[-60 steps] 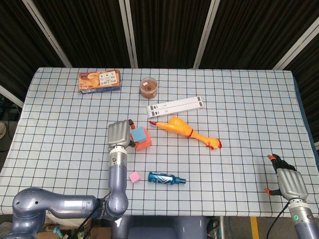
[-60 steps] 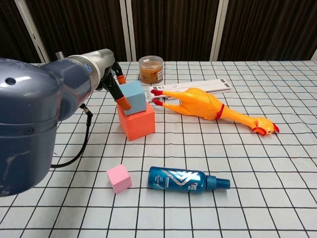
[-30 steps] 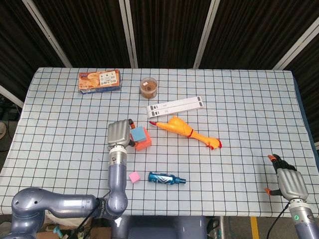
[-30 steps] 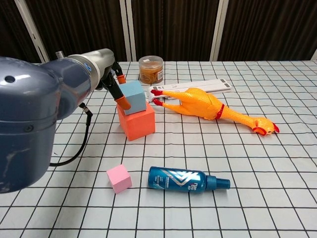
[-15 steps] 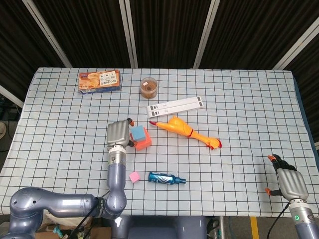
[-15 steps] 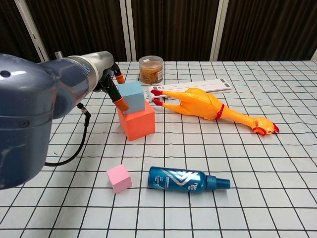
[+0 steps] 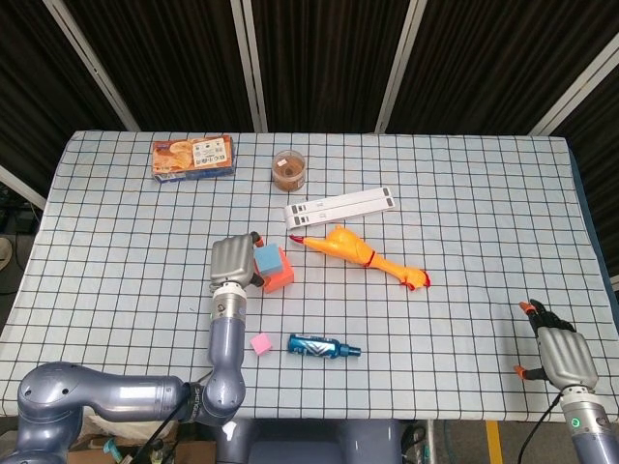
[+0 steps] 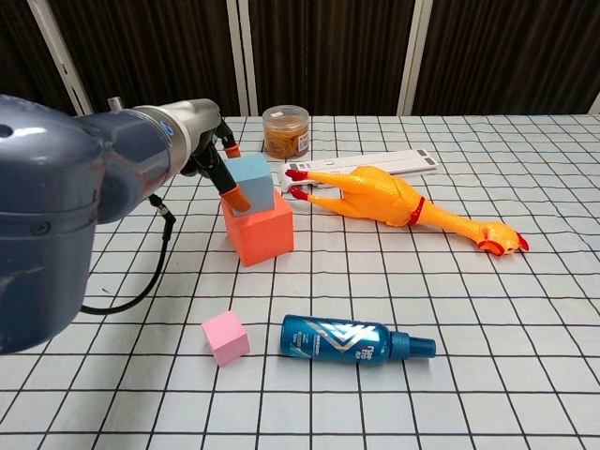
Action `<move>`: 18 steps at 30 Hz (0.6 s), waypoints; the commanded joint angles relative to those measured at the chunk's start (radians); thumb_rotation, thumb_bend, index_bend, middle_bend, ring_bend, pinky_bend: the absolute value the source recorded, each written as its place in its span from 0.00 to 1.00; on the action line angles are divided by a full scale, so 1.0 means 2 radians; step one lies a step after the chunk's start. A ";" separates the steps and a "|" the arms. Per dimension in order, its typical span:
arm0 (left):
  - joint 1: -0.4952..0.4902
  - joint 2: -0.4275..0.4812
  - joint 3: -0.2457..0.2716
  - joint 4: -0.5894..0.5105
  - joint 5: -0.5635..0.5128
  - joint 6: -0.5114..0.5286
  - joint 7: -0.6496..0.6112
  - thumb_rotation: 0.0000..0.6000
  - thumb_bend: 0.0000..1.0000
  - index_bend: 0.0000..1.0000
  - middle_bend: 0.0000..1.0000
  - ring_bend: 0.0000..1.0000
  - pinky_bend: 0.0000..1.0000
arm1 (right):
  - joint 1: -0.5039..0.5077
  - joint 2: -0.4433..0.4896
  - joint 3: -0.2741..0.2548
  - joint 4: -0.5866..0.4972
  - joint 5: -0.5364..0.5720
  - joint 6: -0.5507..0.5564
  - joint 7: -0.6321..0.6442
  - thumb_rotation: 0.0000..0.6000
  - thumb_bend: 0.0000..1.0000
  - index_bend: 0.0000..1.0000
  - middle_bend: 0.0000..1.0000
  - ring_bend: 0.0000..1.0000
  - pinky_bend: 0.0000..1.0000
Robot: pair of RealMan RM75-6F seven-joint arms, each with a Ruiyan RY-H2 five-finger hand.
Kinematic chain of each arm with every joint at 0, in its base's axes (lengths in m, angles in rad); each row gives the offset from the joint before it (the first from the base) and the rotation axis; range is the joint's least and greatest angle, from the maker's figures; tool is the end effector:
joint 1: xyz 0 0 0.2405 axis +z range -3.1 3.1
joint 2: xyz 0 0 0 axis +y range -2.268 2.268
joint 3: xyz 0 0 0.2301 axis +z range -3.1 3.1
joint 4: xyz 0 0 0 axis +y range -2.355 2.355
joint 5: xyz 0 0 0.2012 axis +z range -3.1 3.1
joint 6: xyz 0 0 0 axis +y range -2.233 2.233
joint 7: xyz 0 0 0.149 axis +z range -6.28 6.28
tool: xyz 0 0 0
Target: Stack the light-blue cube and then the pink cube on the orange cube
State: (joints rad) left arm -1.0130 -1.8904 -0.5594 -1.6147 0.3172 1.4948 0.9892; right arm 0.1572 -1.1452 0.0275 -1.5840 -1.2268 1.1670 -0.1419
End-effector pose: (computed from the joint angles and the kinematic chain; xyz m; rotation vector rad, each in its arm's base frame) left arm -0.0234 0.3308 -0.0256 -1.3993 -1.2354 -0.7144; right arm -0.3288 -0.1899 0.1194 1.4235 -1.1304 0.5297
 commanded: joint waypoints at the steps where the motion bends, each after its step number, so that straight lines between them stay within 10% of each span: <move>1: 0.001 0.003 0.001 -0.004 -0.001 0.004 0.003 1.00 0.02 0.39 0.94 0.88 1.00 | 0.000 0.001 0.000 0.000 0.000 0.001 0.001 1.00 0.10 0.12 0.08 0.16 0.22; 18: 0.003 0.015 0.007 -0.019 -0.026 0.015 0.024 1.00 0.02 0.40 0.95 0.88 1.00 | -0.001 0.004 0.000 -0.004 0.000 0.002 0.001 1.00 0.10 0.12 0.08 0.16 0.22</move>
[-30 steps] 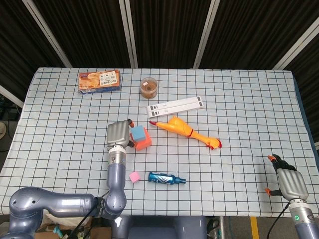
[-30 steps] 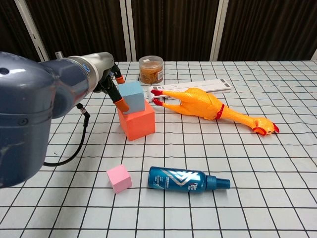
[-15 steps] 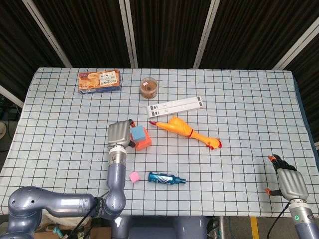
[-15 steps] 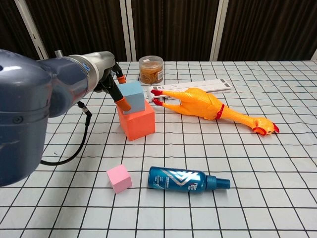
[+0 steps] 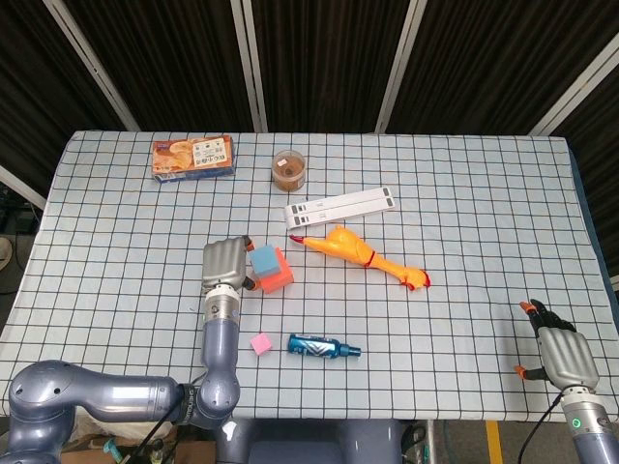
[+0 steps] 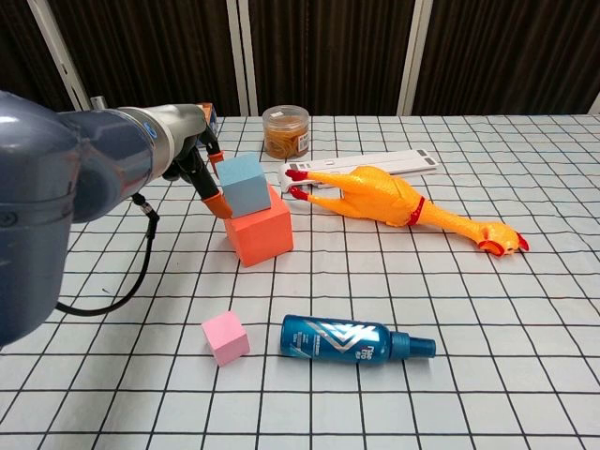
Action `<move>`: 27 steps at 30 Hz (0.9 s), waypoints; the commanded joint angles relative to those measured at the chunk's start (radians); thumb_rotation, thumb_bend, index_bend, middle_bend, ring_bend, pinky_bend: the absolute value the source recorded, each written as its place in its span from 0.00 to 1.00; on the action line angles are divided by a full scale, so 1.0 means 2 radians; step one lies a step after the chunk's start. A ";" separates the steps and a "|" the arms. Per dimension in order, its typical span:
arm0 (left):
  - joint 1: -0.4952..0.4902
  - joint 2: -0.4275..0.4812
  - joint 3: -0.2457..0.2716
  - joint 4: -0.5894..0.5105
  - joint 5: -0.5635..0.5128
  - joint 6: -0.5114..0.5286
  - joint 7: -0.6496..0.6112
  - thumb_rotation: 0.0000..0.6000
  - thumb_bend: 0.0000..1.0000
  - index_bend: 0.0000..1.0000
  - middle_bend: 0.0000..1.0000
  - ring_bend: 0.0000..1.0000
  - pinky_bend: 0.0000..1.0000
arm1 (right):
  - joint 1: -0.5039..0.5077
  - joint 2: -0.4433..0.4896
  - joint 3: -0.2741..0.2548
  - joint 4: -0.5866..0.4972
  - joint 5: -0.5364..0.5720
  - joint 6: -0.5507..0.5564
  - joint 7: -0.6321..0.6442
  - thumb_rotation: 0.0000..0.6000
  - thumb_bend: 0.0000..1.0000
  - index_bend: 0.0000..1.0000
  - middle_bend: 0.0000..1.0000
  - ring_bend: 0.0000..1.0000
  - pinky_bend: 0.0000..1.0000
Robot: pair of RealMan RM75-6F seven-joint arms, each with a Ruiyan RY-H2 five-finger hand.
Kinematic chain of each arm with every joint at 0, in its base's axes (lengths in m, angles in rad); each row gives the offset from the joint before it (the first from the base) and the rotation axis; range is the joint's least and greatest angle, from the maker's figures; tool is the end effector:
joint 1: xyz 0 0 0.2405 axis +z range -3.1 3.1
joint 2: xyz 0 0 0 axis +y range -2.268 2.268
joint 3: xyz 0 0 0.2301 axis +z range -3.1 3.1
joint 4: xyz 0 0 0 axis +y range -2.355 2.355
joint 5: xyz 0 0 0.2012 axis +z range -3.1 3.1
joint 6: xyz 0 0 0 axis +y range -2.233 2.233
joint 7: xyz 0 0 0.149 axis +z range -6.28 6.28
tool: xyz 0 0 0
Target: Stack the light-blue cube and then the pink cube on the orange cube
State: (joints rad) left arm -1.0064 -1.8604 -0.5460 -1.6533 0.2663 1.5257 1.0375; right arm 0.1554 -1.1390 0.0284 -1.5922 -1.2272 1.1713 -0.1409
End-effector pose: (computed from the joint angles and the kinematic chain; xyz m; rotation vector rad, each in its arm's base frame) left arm -0.0327 0.3268 -0.0211 -1.4100 -1.2201 -0.6345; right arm -0.3278 -0.1896 0.1210 1.4197 -1.1299 0.5339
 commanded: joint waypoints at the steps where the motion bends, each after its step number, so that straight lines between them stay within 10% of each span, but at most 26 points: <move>1: 0.000 0.000 0.001 0.000 -0.001 0.000 0.000 1.00 0.02 0.40 0.95 0.88 1.00 | 0.000 0.000 0.000 0.000 0.000 0.000 0.001 1.00 0.10 0.12 0.08 0.16 0.22; 27: -0.011 -0.008 0.001 0.003 -0.001 0.006 0.000 1.00 0.02 0.43 0.96 0.89 1.00 | 0.000 0.002 -0.001 -0.001 -0.002 -0.001 0.003 1.00 0.10 0.12 0.08 0.16 0.22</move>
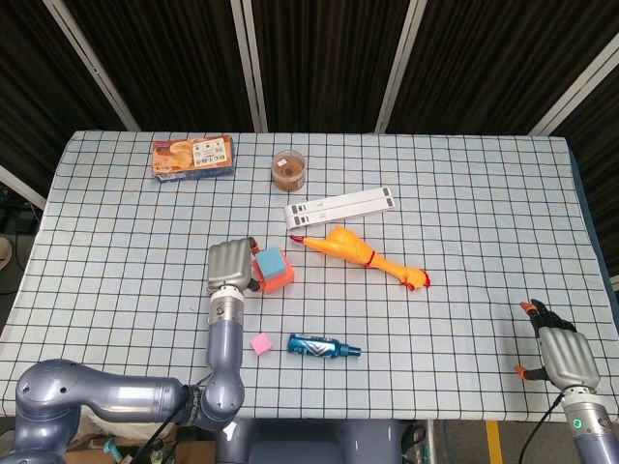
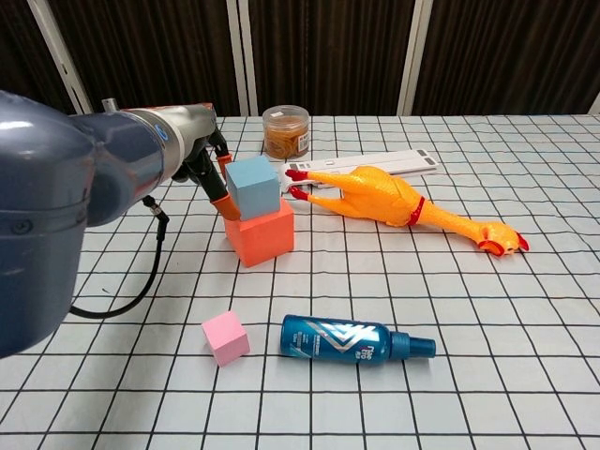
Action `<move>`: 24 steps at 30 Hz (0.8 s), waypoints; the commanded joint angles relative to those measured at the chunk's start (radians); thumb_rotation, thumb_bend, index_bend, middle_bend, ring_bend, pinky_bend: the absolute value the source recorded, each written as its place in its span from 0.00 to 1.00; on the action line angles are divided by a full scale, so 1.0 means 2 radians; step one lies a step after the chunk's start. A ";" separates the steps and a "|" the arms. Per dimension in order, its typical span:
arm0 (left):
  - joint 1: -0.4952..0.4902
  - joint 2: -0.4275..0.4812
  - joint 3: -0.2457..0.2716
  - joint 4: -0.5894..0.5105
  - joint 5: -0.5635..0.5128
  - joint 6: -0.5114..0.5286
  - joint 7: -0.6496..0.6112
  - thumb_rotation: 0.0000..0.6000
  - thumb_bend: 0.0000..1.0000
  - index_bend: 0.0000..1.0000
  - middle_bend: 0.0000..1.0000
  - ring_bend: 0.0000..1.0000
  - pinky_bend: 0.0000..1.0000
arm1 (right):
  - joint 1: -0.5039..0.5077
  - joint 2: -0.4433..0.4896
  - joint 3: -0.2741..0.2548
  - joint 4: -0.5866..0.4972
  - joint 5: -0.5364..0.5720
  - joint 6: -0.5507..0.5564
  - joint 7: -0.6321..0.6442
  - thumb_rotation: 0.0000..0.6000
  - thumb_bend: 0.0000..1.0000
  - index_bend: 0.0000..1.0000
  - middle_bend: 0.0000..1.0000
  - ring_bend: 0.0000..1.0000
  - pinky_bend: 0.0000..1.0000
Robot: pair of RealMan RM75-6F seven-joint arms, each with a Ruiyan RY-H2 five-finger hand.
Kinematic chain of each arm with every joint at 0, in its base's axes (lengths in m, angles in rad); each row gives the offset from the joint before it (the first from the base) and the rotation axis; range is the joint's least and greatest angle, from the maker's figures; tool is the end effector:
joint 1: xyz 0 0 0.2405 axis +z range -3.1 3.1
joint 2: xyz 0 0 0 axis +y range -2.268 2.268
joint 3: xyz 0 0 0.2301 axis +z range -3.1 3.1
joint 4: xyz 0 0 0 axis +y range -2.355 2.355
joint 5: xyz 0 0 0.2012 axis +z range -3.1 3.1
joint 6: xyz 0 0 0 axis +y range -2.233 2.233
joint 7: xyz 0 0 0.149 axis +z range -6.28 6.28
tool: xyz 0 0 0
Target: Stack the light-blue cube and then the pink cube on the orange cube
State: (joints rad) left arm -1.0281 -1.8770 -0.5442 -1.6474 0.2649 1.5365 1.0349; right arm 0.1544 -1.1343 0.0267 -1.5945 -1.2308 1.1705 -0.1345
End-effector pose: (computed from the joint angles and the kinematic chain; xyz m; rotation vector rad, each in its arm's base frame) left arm -0.0257 0.3245 -0.0248 -1.4202 -1.2165 -0.6425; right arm -0.3278 -0.1889 0.1219 1.4206 -1.1331 0.5356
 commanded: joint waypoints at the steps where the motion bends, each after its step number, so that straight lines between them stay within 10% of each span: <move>1: -0.001 0.000 -0.001 0.000 -0.001 0.002 0.001 1.00 0.02 0.43 0.96 0.89 1.00 | 0.000 0.000 0.000 0.000 0.000 0.000 0.000 1.00 0.10 0.12 0.08 0.16 0.22; 24: 0.005 0.008 0.001 -0.004 0.001 0.006 -0.001 1.00 0.02 0.42 0.96 0.89 1.00 | 0.001 -0.002 0.000 0.001 0.002 -0.002 -0.004 1.00 0.10 0.12 0.08 0.16 0.22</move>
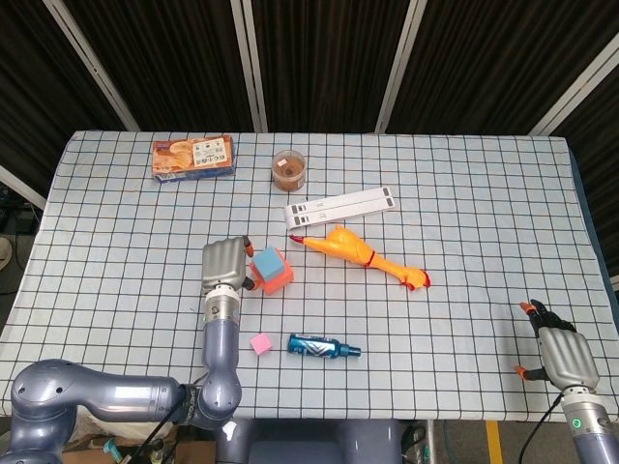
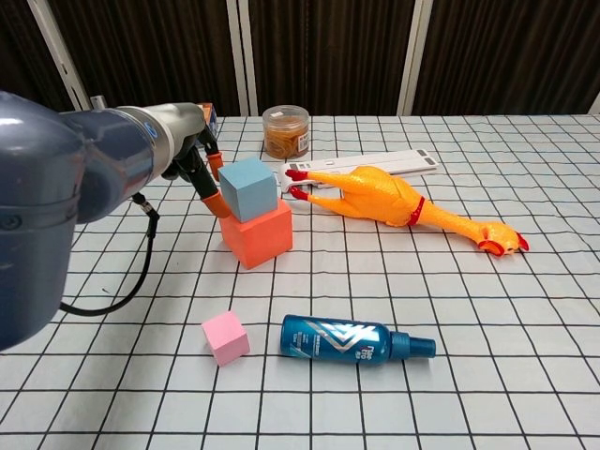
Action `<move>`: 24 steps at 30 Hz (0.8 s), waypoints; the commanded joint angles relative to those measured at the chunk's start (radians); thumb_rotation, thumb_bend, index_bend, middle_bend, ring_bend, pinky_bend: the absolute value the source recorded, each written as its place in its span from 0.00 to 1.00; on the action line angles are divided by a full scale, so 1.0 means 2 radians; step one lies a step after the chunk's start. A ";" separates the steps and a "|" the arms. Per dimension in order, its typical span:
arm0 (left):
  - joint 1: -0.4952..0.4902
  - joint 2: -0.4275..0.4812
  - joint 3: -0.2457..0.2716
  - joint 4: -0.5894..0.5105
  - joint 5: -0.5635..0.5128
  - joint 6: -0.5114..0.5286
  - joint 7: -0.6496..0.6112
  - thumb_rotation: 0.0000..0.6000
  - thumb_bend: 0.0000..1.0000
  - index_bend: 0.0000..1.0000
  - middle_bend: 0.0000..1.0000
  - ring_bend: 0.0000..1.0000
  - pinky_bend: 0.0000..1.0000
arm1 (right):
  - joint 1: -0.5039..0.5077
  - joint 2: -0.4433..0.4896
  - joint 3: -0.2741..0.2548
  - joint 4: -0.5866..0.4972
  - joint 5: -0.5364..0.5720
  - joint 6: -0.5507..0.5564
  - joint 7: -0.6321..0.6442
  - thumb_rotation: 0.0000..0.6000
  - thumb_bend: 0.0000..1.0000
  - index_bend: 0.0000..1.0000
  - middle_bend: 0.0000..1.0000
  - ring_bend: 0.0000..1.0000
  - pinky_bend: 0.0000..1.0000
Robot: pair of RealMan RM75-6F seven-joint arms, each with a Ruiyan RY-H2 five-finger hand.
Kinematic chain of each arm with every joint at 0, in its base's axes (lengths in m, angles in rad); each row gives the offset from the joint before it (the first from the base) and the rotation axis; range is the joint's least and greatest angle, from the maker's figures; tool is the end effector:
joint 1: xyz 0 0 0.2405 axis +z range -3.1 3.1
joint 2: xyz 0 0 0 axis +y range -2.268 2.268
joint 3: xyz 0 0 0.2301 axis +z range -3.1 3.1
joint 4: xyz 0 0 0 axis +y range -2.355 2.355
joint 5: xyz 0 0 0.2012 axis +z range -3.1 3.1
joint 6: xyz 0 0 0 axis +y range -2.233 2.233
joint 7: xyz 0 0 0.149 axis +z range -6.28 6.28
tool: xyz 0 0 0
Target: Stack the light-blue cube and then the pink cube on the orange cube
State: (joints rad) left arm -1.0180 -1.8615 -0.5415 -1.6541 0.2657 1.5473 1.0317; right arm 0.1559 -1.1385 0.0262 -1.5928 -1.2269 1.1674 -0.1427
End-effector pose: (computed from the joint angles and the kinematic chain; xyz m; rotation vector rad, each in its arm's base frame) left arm -0.0312 0.3263 -0.0196 -1.3989 -1.2107 -0.6374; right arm -0.3281 -0.1890 0.1203 1.4239 -1.1326 0.5289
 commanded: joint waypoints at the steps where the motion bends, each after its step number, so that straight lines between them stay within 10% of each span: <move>1: 0.000 0.001 0.000 -0.002 0.001 0.001 0.001 1.00 0.02 0.42 0.96 0.89 1.00 | 0.000 0.000 0.000 0.000 0.001 0.000 0.000 1.00 0.10 0.12 0.08 0.16 0.22; 16: 0.042 0.107 -0.009 -0.152 -0.004 0.025 0.022 1.00 0.02 0.42 0.95 0.89 1.00 | 0.001 -0.001 0.000 -0.003 -0.001 0.002 -0.006 1.00 0.10 0.12 0.08 0.16 0.22; 24: 0.094 0.220 0.051 -0.238 0.081 -0.102 -0.015 1.00 0.02 0.41 0.94 0.87 1.00 | 0.000 0.000 0.000 -0.008 0.002 0.005 -0.013 1.00 0.10 0.12 0.08 0.16 0.22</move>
State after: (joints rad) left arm -0.8757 -1.4947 -0.5058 -2.0800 0.3279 1.4572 1.0393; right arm 0.1561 -1.1398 0.0266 -1.6083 -1.2241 1.1768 -0.1680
